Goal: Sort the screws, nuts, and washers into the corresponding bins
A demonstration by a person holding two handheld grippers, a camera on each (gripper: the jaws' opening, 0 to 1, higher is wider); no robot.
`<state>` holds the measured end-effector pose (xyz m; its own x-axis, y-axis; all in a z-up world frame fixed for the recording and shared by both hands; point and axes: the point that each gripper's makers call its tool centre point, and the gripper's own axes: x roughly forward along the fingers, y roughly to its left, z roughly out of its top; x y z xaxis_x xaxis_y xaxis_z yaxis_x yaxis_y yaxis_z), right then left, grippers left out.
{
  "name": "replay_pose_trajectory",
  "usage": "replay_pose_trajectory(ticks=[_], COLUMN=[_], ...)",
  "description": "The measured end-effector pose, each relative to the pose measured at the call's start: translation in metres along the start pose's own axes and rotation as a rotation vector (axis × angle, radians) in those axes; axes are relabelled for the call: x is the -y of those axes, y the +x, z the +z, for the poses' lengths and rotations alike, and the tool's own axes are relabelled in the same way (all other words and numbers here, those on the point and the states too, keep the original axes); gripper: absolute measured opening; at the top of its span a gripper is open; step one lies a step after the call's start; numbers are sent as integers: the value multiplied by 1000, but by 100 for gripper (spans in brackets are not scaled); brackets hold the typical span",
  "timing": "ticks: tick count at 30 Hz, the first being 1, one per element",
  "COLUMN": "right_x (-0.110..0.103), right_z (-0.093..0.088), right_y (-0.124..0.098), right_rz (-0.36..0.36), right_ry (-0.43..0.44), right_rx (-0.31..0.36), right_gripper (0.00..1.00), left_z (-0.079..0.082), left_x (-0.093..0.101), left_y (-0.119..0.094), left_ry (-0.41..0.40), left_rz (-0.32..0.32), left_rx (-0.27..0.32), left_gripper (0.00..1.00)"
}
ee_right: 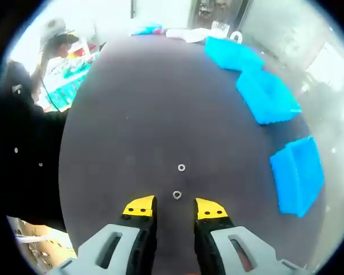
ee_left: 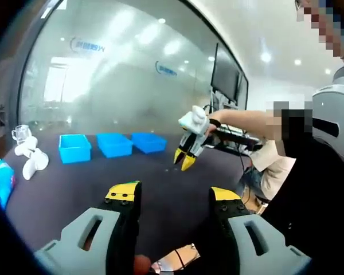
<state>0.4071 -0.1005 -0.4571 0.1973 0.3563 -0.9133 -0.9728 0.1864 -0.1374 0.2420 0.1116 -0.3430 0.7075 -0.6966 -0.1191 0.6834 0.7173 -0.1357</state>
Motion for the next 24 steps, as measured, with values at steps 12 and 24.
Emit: replay_pose_trajectory(ticks=[12, 24], right_x=[3, 1], right_z=[1, -2], right_y=[5, 6], right_rz=[58, 90], right_ry=[-7, -12], right_rx=[-31, -41], right_gripper=[18, 14], left_z=[0, -1], left_x=[0, 2], left_y=[-2, -1], left_ry=[-3, -9], left_rz=[0, 5], left_rx=[4, 3], left_gripper=[44, 44])
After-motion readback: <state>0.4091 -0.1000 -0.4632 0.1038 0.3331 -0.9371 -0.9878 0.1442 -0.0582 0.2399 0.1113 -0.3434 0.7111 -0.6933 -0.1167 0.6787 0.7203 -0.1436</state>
